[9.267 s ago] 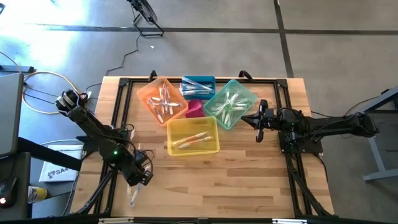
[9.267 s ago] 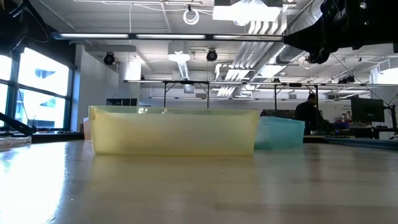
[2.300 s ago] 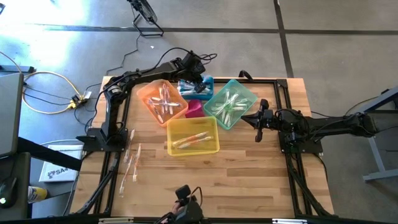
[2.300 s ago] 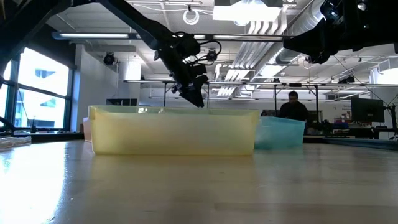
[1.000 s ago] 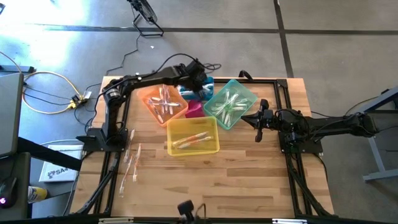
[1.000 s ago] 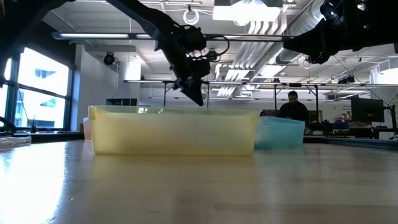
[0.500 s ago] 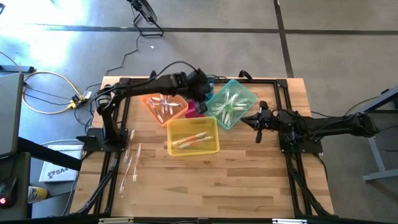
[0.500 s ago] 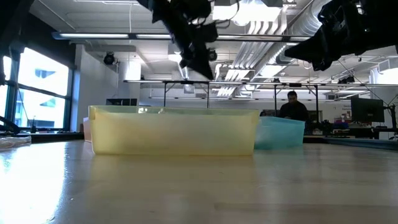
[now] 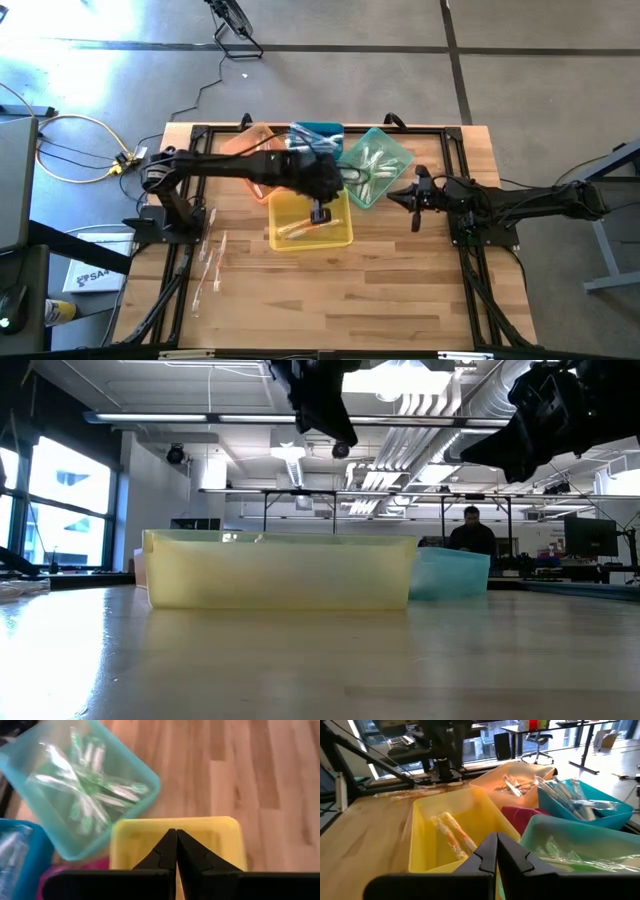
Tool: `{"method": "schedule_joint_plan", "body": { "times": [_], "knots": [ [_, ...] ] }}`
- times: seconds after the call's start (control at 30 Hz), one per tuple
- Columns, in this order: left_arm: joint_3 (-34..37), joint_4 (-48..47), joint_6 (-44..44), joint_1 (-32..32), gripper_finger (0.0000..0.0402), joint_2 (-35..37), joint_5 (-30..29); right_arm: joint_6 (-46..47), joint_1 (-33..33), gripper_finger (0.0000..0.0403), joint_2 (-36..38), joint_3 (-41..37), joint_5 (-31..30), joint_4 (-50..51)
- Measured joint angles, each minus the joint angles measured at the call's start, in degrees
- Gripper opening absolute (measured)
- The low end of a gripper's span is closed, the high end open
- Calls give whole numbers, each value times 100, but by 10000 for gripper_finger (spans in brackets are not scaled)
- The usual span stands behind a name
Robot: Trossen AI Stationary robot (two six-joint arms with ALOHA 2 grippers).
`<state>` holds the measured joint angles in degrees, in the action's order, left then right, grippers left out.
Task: Pick & Place Toothbrushes
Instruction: Put the orange toothbrush into the yellow bin
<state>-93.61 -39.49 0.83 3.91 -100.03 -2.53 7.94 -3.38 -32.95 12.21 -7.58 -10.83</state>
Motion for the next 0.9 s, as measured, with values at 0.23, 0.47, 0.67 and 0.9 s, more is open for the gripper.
{"method": "schedule_joint_plan", "body": {
  "times": [0.23, 0.47, 0.67, 0.9],
  "knots": [
    [512, 362, -451, -588, 1, 224, -330, -9, 2, 4, 0, 0, 47, -13],
    [528, 289, -550, -930, 1, 164, -275, -2, 2, 4, 0, 0, 27, -59],
    [528, 340, -562, -1085, 1, 169, -254, -1, 1, 4, 0, 0, 24, -59],
    [528, 350, -345, -1061, 1, 169, -259, -2, 2, 4, 0, 0, 20, -57]
  ]
}}
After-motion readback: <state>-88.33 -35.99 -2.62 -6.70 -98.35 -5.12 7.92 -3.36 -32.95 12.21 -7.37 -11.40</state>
